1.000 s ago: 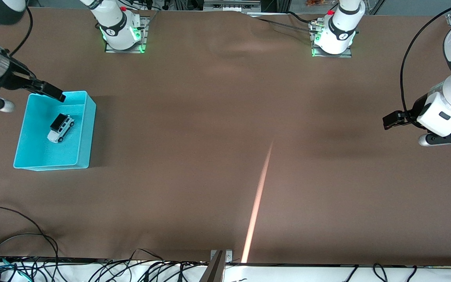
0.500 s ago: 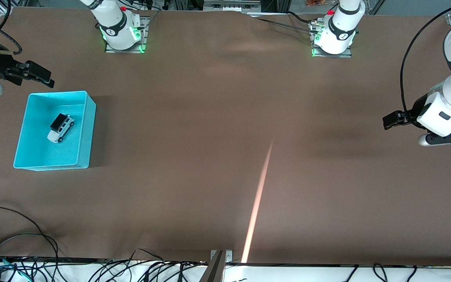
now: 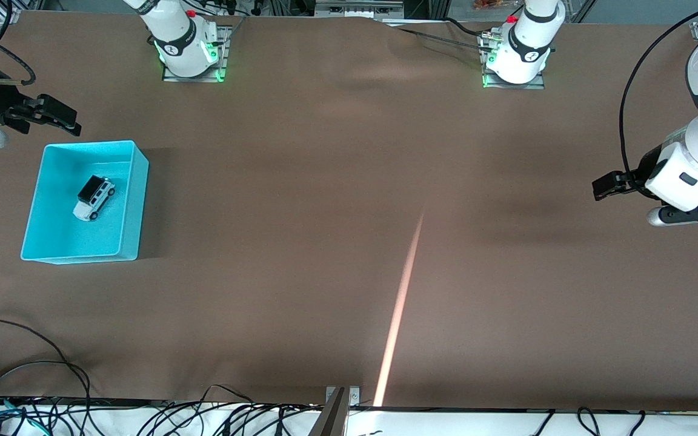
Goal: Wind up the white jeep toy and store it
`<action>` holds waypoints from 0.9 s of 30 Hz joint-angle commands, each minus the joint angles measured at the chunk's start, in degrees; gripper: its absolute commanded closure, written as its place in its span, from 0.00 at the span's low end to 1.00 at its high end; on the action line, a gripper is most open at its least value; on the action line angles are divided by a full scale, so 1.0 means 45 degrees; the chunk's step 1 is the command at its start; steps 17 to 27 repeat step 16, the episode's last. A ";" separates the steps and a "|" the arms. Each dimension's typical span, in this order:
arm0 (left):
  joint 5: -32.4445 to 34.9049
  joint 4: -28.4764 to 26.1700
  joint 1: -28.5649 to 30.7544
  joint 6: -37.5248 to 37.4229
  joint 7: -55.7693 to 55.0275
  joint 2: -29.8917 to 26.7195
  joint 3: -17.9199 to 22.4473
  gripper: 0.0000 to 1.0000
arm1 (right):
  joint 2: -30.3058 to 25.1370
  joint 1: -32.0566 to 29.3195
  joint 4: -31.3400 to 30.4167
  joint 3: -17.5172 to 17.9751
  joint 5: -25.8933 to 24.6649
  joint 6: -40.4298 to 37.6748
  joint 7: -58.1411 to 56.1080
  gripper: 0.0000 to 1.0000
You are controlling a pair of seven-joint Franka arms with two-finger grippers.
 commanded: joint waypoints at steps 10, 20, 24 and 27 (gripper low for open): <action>0.0285 0.0335 -0.0045 -0.0314 0.0189 0.0131 -0.0037 0.00 | 0.0035 0.0024 0.0280 -0.0032 -0.0428 -0.0377 -0.0238 0.00; 0.0285 0.0335 -0.0046 -0.0314 0.0189 0.0131 -0.0037 0.00 | 0.0055 0.0024 0.0280 -0.0032 -0.0427 -0.0416 -0.0159 0.00; 0.0285 0.0335 -0.0046 -0.0314 0.0189 0.0131 -0.0037 0.00 | 0.0055 0.0024 0.0280 -0.0032 -0.0427 -0.0416 -0.0159 0.00; 0.0285 0.0335 -0.0046 -0.0314 0.0189 0.0131 -0.0037 0.00 | 0.0055 0.0024 0.0280 -0.0032 -0.0427 -0.0416 -0.0159 0.00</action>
